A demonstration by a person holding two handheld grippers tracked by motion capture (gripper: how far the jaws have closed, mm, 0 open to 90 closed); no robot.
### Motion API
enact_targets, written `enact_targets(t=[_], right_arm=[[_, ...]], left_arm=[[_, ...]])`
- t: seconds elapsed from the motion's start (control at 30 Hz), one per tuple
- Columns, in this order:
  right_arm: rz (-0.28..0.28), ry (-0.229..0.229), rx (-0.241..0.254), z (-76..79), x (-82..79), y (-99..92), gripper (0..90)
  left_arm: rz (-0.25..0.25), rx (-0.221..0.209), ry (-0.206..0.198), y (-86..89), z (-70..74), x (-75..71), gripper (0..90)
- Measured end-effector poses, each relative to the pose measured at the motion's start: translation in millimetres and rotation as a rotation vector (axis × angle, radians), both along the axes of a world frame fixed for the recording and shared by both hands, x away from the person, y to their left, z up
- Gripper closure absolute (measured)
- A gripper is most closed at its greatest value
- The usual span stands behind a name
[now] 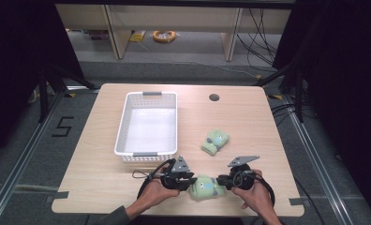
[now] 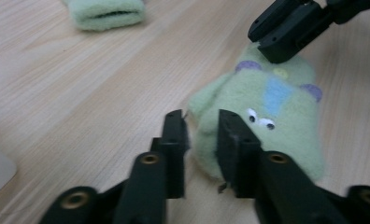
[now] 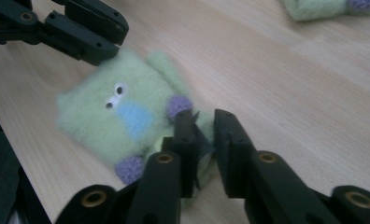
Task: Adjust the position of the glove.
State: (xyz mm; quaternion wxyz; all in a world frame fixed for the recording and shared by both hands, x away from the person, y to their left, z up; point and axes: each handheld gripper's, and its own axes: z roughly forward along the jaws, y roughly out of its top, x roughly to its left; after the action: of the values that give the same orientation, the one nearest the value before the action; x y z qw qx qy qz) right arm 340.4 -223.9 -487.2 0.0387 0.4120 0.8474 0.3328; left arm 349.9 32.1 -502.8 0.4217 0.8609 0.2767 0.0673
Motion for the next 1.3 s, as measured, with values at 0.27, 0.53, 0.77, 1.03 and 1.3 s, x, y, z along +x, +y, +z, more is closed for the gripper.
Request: enact_targets(t=[0.27,0.53,0.77,1.03,1.3], right_arm=[[-0.007,-0.061,0.021,14.1,6.9,-6.0,50.3],[-0.037,-0.137,-0.056,37.6,57.4,-13.6,46.5],[-0.024,-0.151,-0.105,41.3,86.7,-6.1,46.5],[0.023,-0.092,-0.192,32.7,123.0,11.4,47.7],[0.024,-0.046,-0.212,16.6,147.3,21.1,48.4]], left_arm=[[0.046,-0.04,0.026,4.8,6.8,2.6,48.3],[0.045,-0.044,0.048,4.5,12.9,-4.6,41.1],[0.056,-0.056,0.05,14.8,15.8,-9.9,40.0],[0.077,-0.069,0.065,29.2,14.9,-17.2,40.0],[0.087,-0.07,0.073,37.7,14.8,-18.8,39.0]])
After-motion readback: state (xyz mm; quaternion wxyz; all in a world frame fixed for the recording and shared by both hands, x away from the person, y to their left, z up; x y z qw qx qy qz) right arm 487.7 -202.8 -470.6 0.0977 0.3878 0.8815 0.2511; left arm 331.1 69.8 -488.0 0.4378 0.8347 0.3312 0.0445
